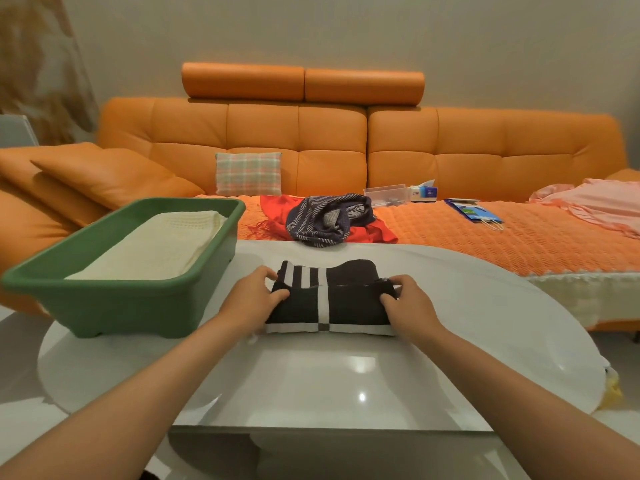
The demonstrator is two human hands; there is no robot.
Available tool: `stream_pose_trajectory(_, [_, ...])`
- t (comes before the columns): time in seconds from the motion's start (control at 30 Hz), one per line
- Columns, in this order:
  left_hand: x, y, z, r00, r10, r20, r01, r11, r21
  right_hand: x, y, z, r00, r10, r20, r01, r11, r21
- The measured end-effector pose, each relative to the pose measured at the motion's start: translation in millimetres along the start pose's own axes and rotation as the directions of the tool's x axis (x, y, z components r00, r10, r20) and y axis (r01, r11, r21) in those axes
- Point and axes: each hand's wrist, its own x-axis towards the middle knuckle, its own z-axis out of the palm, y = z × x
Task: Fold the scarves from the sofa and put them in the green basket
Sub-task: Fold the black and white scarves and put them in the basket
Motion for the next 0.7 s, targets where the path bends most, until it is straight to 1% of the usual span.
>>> stream_pose_trajectory(0.03, [3,1,4,1.000,-0.014,-0.004,0.015,0.989,0.148,2,-1,3,1.000,0.003,-0.011,-0.003,1.000,-0.011])
stream_pose_trajectory(0.07, [4,6,8,0.999,0.011,-0.037,0.000,0.957,0.290,4,-2,5,1.000,0.007,-0.017,-0.008,1.000,-0.026])
stream_pose_trajectory(0.1, [5,13,11,0.990,0.111,-0.081,-0.070,0.914,0.400,5,-3,7,1.000,0.002,-0.023,-0.003,0.998,-0.055])
stream_pose_trajectory(0.13, [4,21,15,0.958,0.266,-0.110,-0.186,0.865,0.466,6,-4,8,0.999,-0.024,-0.039,0.020,0.993,-0.114])
stream_pose_trajectory(0.17, [2,32,20,0.899,0.428,-0.095,-0.339,0.815,0.471,7,-4,8,0.994,-0.084,-0.064,0.069,0.976,-0.208])
stream_pose_trajectory(0.2, [-3,44,24,0.830,0.556,-0.038,-0.486,0.756,0.439,7,-4,8,0.977,-0.189,-0.095,0.150,0.935,-0.321])
stream_pose_trajectory(0.23, [-9,53,30,0.769,0.638,0.043,-0.598,0.693,0.403,9,-4,9,0.940,-0.326,-0.101,0.256,0.868,-0.426])
stream_pose_trajectory(0.27, [-15,59,38,0.736,0.663,0.139,-0.656,0.647,0.389,11,-4,9,0.882,-0.466,-0.063,0.377,0.780,-0.499])
stream_pose_trajectory(0.3, [-20,61,46,0.742,0.632,0.222,-0.662,0.639,0.393,13,-2,8,0.809,-0.588,-0.004,0.494,0.683,-0.538])
stream_pose_trajectory(0.33, [-24,59,54,0.768,0.575,0.283,-0.639,0.656,0.401,15,0,7,0.730,-0.681,0.055,0.588,0.585,-0.559])
stream_pose_trajectory(0.37, [-26,55,58,0.791,0.513,0.332,-0.611,0.674,0.415,15,2,6,0.668,-0.736,0.107,0.652,0.510,-0.561])
stream_pose_trajectory(0.4, [-26,50,60,0.802,0.469,0.369,-0.594,0.685,0.422,14,3,6,0.640,-0.754,0.151,0.690,0.476,-0.546])
stream_pose_trajectory(0.43, [-24,45,59,0.801,0.455,0.390,-0.594,0.686,0.419,12,5,5,0.652,-0.737,0.182,0.702,0.495,-0.511])
stream_pose_trajectory(0.5, [-19,34,51,0.797,0.442,0.412,-0.596,0.689,0.412,8,9,-1,0.745,-0.627,0.227,0.655,0.624,-0.425])
stream_pose_trajectory(0.53, [-16,29,47,0.798,0.435,0.418,-0.592,0.697,0.405,7,11,-6,0.772,-0.571,0.279,0.634,0.657,-0.409])
stream_pose_trajectory(0.63, [-13,17,36,0.811,0.438,0.387,-0.564,0.761,0.321,8,12,-17,0.768,-0.481,0.424,0.637,0.642,-0.426])
stream_pose_trajectory(0.7, [-12,10,29,0.827,0.428,0.365,-0.531,0.807,0.258,7,12,-18,0.785,-0.432,0.444,0.609,0.669,-0.426])
